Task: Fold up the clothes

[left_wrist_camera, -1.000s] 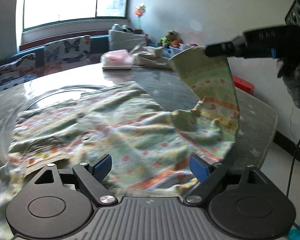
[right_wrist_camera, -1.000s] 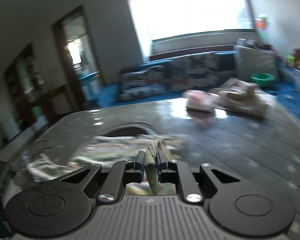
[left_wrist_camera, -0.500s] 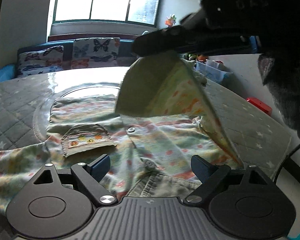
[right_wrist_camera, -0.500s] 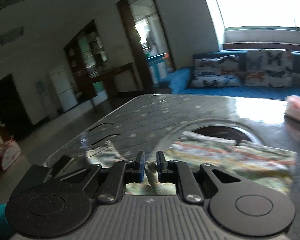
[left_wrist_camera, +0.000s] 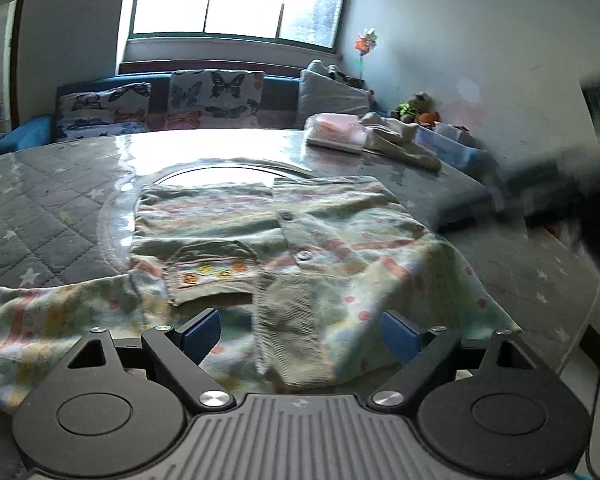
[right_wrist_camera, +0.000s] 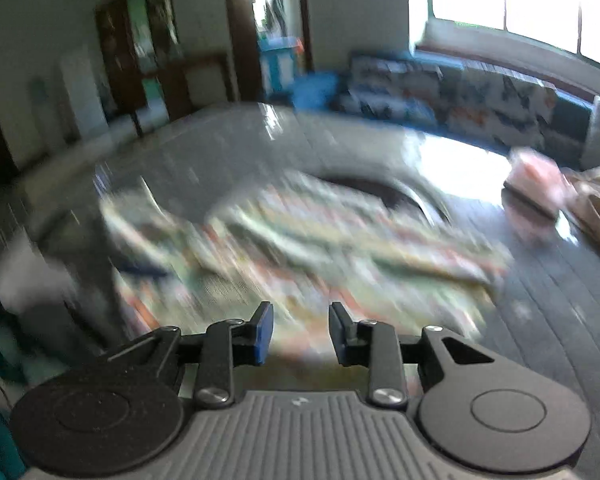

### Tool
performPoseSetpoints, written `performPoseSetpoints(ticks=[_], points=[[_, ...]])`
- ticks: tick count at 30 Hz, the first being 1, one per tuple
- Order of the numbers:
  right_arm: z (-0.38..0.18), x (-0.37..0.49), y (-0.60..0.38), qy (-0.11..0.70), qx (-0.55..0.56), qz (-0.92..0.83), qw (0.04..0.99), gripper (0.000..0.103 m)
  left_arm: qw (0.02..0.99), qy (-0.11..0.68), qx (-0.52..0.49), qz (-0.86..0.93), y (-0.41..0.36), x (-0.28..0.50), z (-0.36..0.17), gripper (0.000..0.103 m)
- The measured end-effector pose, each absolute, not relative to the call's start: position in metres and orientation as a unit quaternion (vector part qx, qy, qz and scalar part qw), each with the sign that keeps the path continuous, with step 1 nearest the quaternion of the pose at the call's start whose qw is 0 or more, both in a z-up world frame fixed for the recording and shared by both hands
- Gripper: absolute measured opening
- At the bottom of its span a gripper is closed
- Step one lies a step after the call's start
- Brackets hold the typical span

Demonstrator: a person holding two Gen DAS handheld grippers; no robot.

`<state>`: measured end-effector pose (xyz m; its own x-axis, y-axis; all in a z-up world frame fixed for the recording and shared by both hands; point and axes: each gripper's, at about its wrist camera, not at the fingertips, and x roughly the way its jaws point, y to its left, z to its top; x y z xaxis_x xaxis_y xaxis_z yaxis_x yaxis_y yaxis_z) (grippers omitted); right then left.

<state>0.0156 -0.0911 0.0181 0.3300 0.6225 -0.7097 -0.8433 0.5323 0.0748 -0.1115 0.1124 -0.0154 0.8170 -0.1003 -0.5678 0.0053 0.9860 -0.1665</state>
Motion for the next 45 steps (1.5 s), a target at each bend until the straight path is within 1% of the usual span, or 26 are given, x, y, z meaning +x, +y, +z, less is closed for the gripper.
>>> performPoseSetpoints(ticks=[2, 6, 9, 11, 13, 17, 18, 20, 21, 23, 27, 31, 35, 37, 38, 39, 45], points=[[0.0, 0.018, -0.102, 0.38, -0.166, 0.442, 0.796, 0.03, 0.95, 0.299, -0.086, -0.025, 0.118, -0.108, -0.013, 0.085], [-0.021, 0.022, -0.115, 0.4, -0.155, 0.432, 0.793, 0.03, 0.95, 0.296, -0.094, -0.022, 0.125, -0.099, -0.007, 0.078], [-0.033, 0.023, -0.117, 0.404, -0.155, 0.436, 0.789, 0.03, 0.947, 0.307, -0.094, -0.016, 0.127, -0.087, -0.01, 0.074], [-0.031, 0.021, -0.119, 0.4, -0.156, 0.437, 0.79, 0.031, 0.943, 0.319, -0.095, -0.013, 0.128, -0.079, -0.015, 0.072], [-0.027, 0.021, -0.121, 0.397, -0.151, 0.438, 0.792, 0.032, 0.938, 0.332, -0.097, -0.015, 0.127, -0.073, -0.021, 0.057], [-0.014, 0.026, -0.124, 0.383, -0.139, 0.431, 0.805, 0.032, 0.934, 0.343, -0.1, -0.02, 0.124, -0.066, -0.03, 0.048], [-0.011, 0.03, -0.126, 0.379, -0.135, 0.425, 0.811, 0.032, 0.934, 0.342, -0.101, -0.023, 0.123, -0.066, -0.031, 0.036], [-0.007, 0.039, -0.131, 0.374, -0.123, 0.412, 0.822, 0.032, 0.934, 0.34, -0.104, -0.027, 0.122, -0.065, -0.029, 0.025], [-0.005, 0.043, -0.132, 0.372, -0.117, 0.405, 0.827, 0.032, 0.936, 0.335, -0.101, -0.027, 0.121, -0.065, -0.027, 0.018], [-0.004, 0.052, -0.136, 0.37, -0.107, 0.392, 0.836, 0.032, 0.942, 0.322, -0.097, -0.023, 0.121, -0.067, -0.02, 0.012], [-0.008, 0.061, -0.138, 0.37, -0.096, 0.38, 0.842, 0.032, 0.952, 0.289, -0.098, -0.004, 0.126, -0.072, -0.004, 0.012], [-0.013, 0.058, -0.127, 0.36, -0.099, 0.395, 0.839, 0.032, 0.948, 0.305, -0.092, 0.001, 0.126, -0.064, -0.01, 0.013], [-0.027, 0.055, -0.114, 0.355, -0.142, 0.388, 0.839, 0.031, 0.943, 0.319, -0.095, 0.007, 0.127, -0.063, -0.018, 0.013], [-0.036, 0.056, -0.113, 0.361, -0.165, 0.368, 0.841, 0.031, 0.942, 0.322, -0.096, 0.013, 0.13, -0.064, -0.02, 0.016], [-0.038, 0.056, -0.114, 0.36, -0.171, 0.365, 0.841, 0.034, 0.941, 0.324, -0.096, 0.018, 0.132, -0.064, -0.021, 0.017], [-0.038, 0.056, -0.116, 0.36, -0.171, 0.364, 0.842, 0.034, 0.94, 0.327, -0.098, 0.023, 0.134, -0.063, -0.021, 0.02], [-0.021, 0.049, -0.112, 0.337, -0.17, 0.377, 0.846, 0.034, 0.94, 0.323, -0.1, 0.047, 0.137, -0.067, -0.019, 0.023]])
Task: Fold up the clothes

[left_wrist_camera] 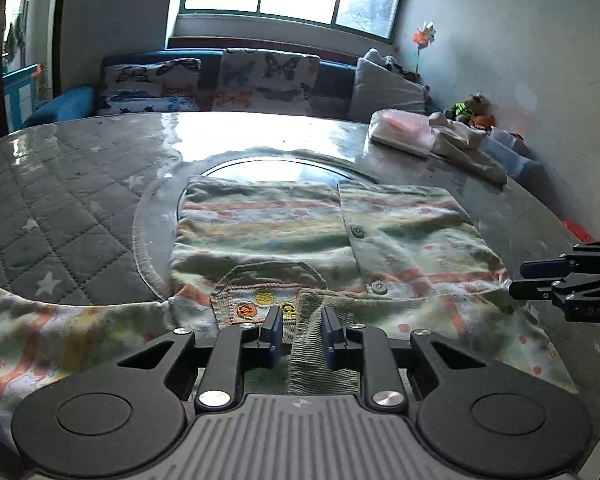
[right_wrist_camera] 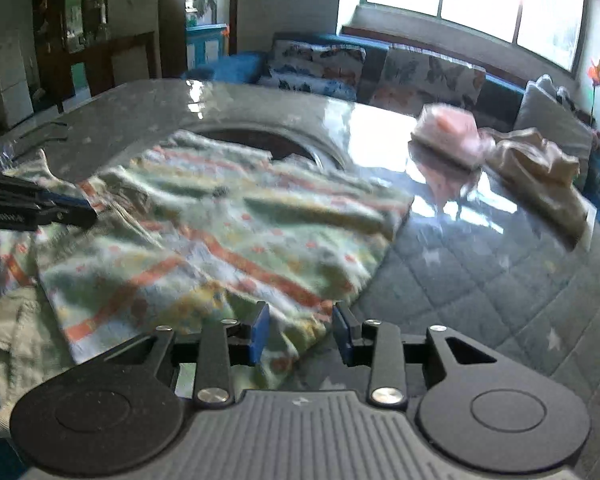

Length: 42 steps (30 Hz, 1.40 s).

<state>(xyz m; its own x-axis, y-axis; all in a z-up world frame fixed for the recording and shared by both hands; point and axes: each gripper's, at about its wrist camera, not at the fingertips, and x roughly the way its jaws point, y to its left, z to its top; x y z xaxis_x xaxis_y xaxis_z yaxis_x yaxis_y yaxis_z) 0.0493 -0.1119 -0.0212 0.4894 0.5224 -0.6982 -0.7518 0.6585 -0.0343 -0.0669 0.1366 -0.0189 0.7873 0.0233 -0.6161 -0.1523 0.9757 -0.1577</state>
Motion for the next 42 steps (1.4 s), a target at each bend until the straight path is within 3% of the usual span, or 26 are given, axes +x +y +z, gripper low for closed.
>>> performPoseSetpoints(ticks=[12, 20, 25, 42], points=[[-0.037, 0.039, -0.076, 0.343, -0.182, 0.416, 0.822, 0.035, 0.936, 0.341, -0.077, -0.03, 0.096, -0.071, -0.029, 0.023], [-0.034, 0.024, -0.062, 0.332, -0.191, 0.449, 0.807, 0.037, 0.938, 0.337, -0.071, -0.041, 0.089, -0.077, -0.03, 0.03], [-0.034, 0.012, -0.068, 0.33, -0.201, 0.46, 0.799, 0.038, 0.939, 0.333, -0.076, -0.033, 0.097, -0.084, -0.026, 0.039], [-0.027, -0.028, -0.14, 0.327, -0.205, 0.439, 0.811, 0.04, 0.94, 0.305, -0.131, 0.084, 0.154, -0.142, -0.016, 0.048]])
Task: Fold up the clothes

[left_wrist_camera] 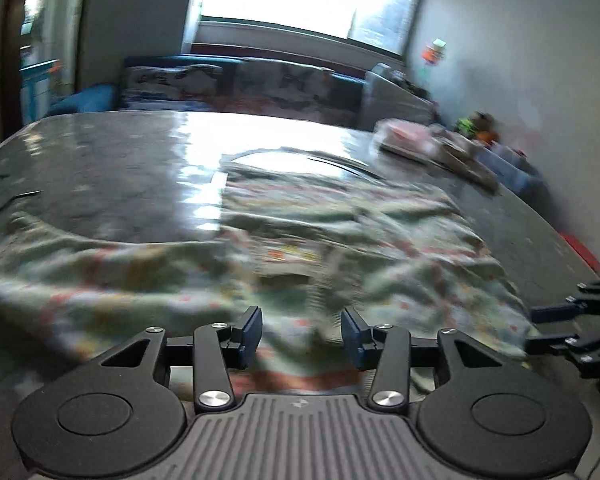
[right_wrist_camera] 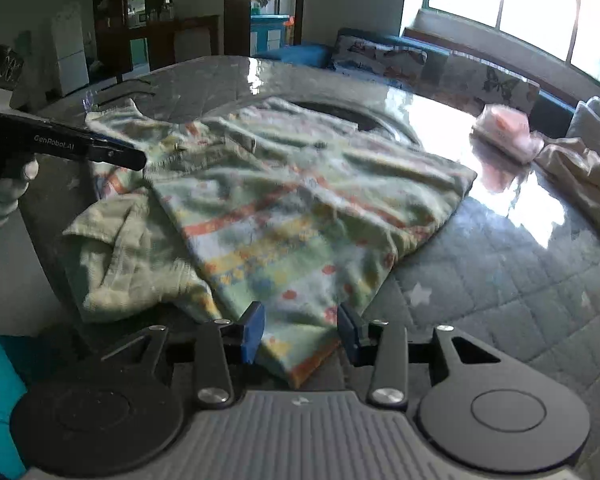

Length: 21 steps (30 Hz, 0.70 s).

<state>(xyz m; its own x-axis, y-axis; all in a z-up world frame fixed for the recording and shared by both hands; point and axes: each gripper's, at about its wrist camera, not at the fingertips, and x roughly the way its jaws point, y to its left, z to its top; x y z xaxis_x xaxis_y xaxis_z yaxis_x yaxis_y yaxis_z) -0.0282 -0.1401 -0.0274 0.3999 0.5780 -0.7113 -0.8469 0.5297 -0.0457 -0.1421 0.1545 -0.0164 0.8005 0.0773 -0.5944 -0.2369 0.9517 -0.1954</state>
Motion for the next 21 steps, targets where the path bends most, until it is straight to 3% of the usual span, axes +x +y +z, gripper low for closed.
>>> performPoseSetpoints(ticks=[3, 21], points=[[-0.022, -0.027, -0.132, 0.314, -0.201, 0.452, 0.81, 0.046, 0.934, 0.297, -0.144, 0.138, 0.178, -0.153, -0.014, 0.049], [-0.039, -0.016, -0.107, 0.333, -0.196, 0.46, 0.8, 0.055, 0.858, 0.27, -0.207, 0.386, 0.32, -0.179, -0.02, 0.049]])
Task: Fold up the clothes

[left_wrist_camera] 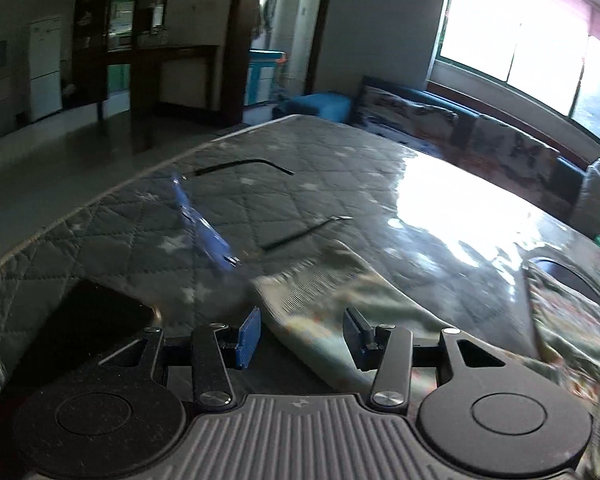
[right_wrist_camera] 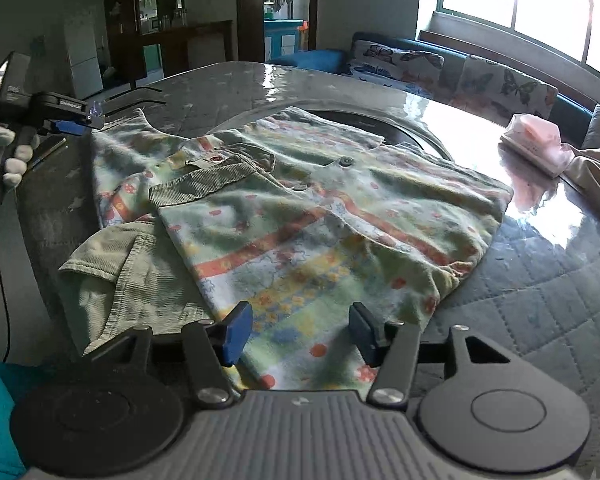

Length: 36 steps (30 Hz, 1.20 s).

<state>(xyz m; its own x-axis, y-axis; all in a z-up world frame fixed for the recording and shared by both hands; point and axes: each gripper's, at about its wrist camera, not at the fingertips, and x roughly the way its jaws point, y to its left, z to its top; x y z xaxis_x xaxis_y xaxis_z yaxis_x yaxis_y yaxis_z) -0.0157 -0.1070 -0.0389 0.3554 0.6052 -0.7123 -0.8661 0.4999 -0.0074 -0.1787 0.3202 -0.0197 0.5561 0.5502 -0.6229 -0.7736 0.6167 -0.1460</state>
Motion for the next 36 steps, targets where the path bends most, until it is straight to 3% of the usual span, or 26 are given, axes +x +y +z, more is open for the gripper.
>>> performPoseSetpoints(ticks=[11, 14, 16, 18, 30, 36], points=[[-0.038, -0.016, -0.108, 0.333, -0.192, 0.458, 0.802, 0.056, 0.847, 0.279, -0.209, 0.401, 0.334, -0.169, -0.03, 0.046], [-0.038, -0.016, -0.108, 0.332, -0.19, 0.457, 0.803, 0.056, 0.847, 0.279, -0.207, 0.403, 0.334, -0.169, -0.031, 0.031], [-0.037, -0.016, -0.109, 0.33, -0.186, 0.457, 0.805, 0.056, 0.848, 0.277, -0.212, 0.399, 0.334, -0.17, -0.028, 0.016], [-0.036, -0.016, -0.109, 0.329, -0.182, 0.456, 0.807, 0.056, 0.85, 0.272, -0.211, 0.398, 0.331, -0.171, -0.024, 0.01], [-0.025, -0.008, -0.118, 0.324, -0.135, 0.454, 0.819, 0.056, 0.934, 0.202, -0.2, 0.216, 0.232, -0.148, 0.051, 0.007], [-0.016, -0.004, -0.132, 0.318, -0.114, 0.438, 0.833, 0.056, 0.955, 0.206, -0.204, 0.07, 0.169, -0.119, 0.062, 0.007]])
